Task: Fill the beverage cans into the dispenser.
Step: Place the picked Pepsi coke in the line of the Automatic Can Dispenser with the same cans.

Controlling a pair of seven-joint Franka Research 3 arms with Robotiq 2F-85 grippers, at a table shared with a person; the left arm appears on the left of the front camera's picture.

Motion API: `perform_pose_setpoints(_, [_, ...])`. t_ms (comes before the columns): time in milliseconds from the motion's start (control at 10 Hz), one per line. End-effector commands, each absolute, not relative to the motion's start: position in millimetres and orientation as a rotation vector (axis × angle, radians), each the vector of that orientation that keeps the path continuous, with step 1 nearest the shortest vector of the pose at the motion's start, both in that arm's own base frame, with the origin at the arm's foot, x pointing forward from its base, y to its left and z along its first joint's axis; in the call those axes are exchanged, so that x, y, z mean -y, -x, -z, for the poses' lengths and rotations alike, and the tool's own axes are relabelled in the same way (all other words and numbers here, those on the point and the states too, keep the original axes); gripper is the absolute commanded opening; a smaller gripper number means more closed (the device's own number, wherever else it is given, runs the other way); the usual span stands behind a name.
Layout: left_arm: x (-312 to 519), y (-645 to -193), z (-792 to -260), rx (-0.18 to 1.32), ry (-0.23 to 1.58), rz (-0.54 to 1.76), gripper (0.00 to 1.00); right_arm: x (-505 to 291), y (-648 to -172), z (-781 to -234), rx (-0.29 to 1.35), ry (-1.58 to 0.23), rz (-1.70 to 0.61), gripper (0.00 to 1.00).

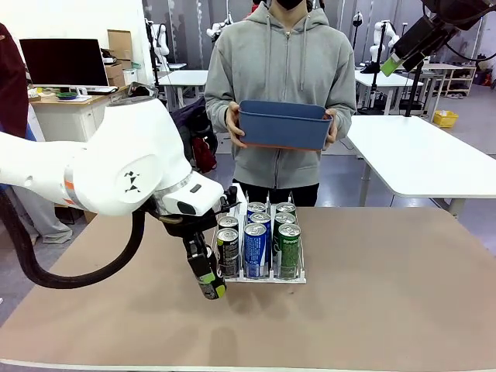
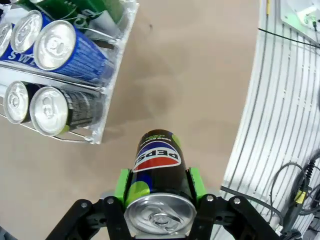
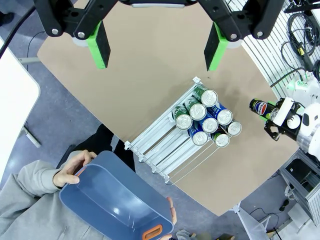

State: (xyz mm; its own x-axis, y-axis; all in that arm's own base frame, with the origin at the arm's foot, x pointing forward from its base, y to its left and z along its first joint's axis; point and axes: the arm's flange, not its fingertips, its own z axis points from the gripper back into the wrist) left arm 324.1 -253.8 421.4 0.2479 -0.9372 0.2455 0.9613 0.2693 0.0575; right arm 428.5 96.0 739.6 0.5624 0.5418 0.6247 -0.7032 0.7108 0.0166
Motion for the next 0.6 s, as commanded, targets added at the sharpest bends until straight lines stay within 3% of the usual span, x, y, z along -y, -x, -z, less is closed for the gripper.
perform_pose_setpoints(0, [260.0,-344.0,-427.0,0.289,0.04,1.25,0.57,-95.3,-427.9,-739.1,0.635,-0.298,-0.757,1.0])
perform_pose_setpoints(300, [264.5,-359.9,-428.2,0.3,-0.011,1.212,0.57,-95.3,-427.9,-739.1,0.635,-0.298,-0.757,1.0])
perform_pose_setpoints(500, [272.0,-361.6,-432.7,0.296,0.05,1.209,0.57,-95.3,-427.9,-739.1,0.635,-0.298,-0.757,1.0])
